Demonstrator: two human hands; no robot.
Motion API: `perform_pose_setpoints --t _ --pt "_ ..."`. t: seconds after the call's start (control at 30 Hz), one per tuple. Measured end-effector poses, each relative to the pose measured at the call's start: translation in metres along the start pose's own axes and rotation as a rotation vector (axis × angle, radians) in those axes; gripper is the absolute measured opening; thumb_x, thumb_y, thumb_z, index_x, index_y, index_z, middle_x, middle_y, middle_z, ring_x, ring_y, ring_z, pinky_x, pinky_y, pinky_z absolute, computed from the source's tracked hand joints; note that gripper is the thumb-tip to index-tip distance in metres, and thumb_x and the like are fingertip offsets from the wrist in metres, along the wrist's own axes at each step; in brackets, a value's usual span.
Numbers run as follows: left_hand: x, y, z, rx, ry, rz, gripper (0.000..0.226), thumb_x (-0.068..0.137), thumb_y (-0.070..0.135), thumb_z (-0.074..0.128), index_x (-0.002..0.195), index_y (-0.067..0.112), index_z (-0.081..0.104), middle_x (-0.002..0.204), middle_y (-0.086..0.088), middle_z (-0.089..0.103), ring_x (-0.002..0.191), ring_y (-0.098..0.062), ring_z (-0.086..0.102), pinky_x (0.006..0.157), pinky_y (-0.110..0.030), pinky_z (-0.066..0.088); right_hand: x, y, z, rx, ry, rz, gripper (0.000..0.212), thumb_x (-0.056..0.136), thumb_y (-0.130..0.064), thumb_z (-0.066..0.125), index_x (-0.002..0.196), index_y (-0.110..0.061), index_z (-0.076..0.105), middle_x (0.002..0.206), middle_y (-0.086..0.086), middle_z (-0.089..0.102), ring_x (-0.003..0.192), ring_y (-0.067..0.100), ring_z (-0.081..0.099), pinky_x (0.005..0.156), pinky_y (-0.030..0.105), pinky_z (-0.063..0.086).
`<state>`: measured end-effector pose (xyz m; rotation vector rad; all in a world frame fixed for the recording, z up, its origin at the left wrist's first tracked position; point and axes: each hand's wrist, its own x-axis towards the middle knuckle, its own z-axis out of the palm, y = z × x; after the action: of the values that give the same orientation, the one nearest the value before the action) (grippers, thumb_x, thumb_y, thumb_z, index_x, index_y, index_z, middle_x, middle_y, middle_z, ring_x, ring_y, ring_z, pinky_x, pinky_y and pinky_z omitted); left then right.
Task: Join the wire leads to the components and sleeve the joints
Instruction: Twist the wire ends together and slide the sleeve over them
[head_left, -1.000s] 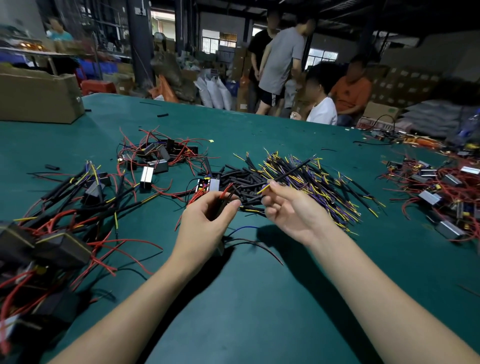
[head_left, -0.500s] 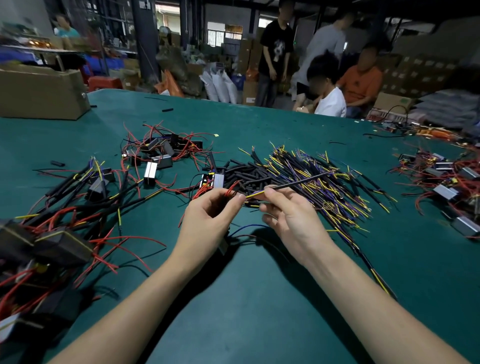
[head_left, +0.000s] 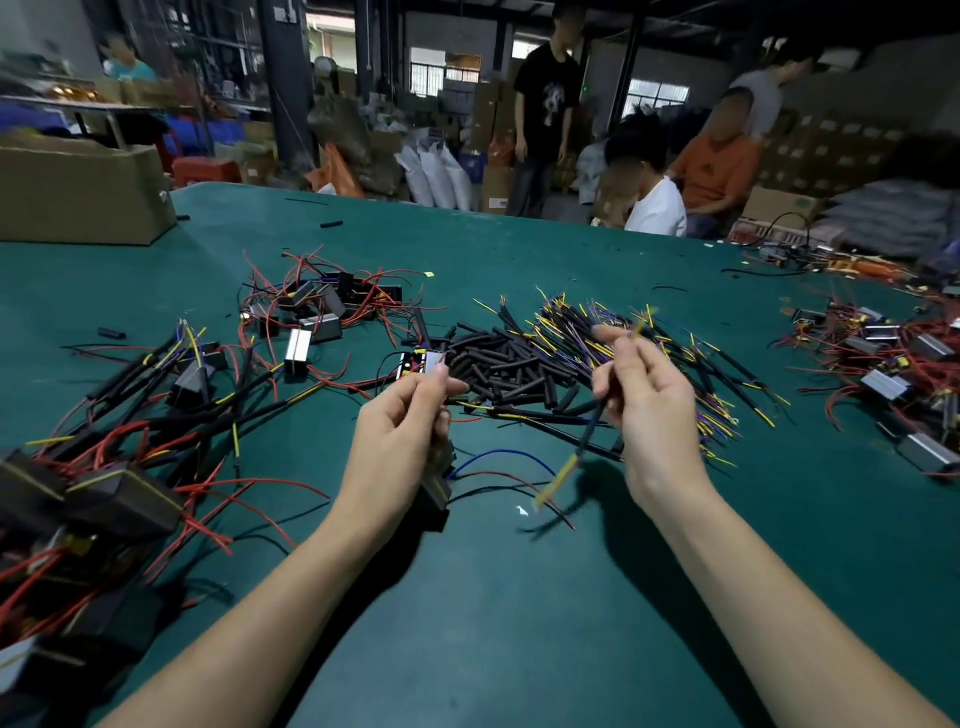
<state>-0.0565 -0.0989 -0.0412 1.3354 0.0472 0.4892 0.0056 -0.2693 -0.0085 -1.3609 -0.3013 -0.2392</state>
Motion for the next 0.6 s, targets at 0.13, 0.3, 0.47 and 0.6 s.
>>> perform_pose_setpoints --t 0.13,0.3,0.47,0.6 --pt "0.000 0.003 -0.002 0.064 0.023 0.050 0.025 0.094 0.025 0.057 0.085 0.002 0.062 0.054 0.003 0.037 0.044 -0.009 0.032 0.040 -0.018 0.029 -0.002 -0.003 -0.001 -0.243 -0.296 -0.062 0.017 0.100 -0.009 0.044 0.105 -0.011 0.060 0.054 -0.007 0.045 0.054 0.004 0.041 0.059 0.011 0.037" --pt "-0.004 0.004 0.002 0.126 -0.034 0.087 0.003 0.088 0.016 0.066 0.086 0.015 0.068 0.054 0.014 0.053 0.044 -0.002 0.039 0.044 -0.013 0.034 -0.011 -0.003 0.008 -0.217 -0.571 0.036 0.014 0.098 -0.008 0.044 0.096 -0.003 0.057 0.054 -0.004 0.051 0.053 0.005 0.046 0.061 0.012 0.040" --pt "-0.007 0.005 0.004 0.111 -0.126 0.098 0.007 0.087 0.010 0.064 0.089 0.015 0.069 0.064 0.010 0.067 0.046 0.005 0.048 0.050 -0.008 0.040 -0.020 0.005 0.014 -0.294 -0.655 0.108 0.023 0.100 -0.015 0.044 0.091 -0.012 0.065 0.058 -0.002 0.057 0.056 0.004 0.050 0.060 0.014 0.038" --pt "-0.008 0.006 0.005 0.135 -0.137 0.101 0.009 0.089 0.008 0.062 0.082 0.013 0.067 0.060 0.012 0.065 0.049 0.007 0.051 0.055 -0.008 0.043 -0.020 0.007 0.015 -0.298 -0.650 0.110 0.020 0.100 -0.013 0.046 0.093 -0.009 0.064 0.057 -0.004 0.059 0.055 0.002 0.051 0.059 0.008 0.038"
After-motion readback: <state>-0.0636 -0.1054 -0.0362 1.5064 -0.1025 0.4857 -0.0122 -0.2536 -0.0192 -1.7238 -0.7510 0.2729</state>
